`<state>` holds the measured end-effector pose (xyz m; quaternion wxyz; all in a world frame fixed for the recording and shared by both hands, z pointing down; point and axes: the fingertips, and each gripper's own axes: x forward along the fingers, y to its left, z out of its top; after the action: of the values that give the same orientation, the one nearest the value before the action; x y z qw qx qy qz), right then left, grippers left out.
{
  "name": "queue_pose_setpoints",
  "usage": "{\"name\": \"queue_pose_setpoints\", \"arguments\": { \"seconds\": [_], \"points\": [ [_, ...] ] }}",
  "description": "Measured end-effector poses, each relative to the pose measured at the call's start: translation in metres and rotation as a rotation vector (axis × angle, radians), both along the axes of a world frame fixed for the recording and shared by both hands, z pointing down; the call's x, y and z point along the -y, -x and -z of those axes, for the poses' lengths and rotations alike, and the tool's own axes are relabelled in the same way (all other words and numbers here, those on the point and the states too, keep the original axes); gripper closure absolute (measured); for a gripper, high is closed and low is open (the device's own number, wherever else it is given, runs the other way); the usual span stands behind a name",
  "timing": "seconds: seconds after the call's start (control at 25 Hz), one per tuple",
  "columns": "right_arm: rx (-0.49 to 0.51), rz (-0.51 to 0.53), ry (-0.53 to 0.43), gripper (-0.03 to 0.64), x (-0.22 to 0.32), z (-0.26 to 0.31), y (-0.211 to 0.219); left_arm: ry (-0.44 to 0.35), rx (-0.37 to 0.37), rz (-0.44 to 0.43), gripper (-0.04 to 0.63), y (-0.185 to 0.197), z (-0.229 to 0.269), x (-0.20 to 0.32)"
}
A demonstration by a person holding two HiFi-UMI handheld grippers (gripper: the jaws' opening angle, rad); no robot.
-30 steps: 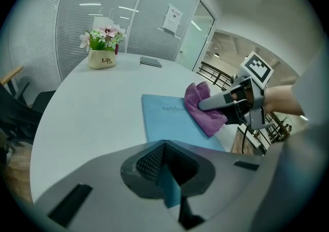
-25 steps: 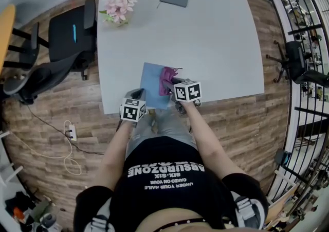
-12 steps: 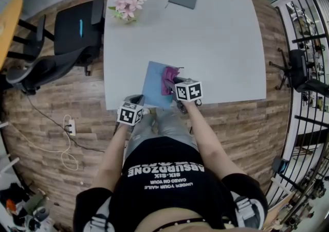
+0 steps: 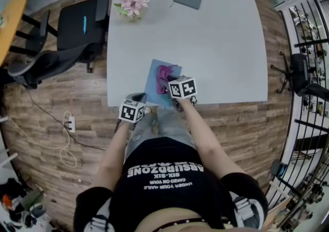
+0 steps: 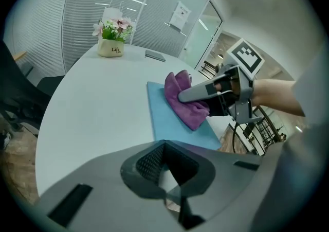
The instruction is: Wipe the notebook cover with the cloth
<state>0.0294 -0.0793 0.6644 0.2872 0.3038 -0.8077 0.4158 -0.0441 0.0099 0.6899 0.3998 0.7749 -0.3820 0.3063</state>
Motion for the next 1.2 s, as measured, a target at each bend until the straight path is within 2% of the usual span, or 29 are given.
{"name": "queue_pose_setpoints", "arguments": {
  "seconds": [0.28,0.6,0.76,1.0,1.2],
  "points": [
    [0.031,0.049,0.003,0.515,-0.005,-0.001,0.027,-0.033,0.04,-0.057,0.58,-0.002,-0.001,0.0],
    [0.058,0.102,0.009,0.515,-0.014,-0.002,0.055,-0.028,0.026,-0.041,0.58,0.001,-0.002,-0.001],
    [0.052,0.12,0.0,0.515,-0.016,-0.002,0.058,-0.031,0.024,-0.075,0.58,-0.001,-0.004,0.0],
    [0.06,0.111,0.0,0.515,-0.017,-0.002,0.052,-0.055,0.1,-0.088,0.58,0.006,0.002,-0.011],
    [0.058,0.102,-0.007,0.515,-0.016,-0.003,0.053,-0.028,0.054,-0.045,0.58,0.01,-0.005,-0.015]
  ]
}}
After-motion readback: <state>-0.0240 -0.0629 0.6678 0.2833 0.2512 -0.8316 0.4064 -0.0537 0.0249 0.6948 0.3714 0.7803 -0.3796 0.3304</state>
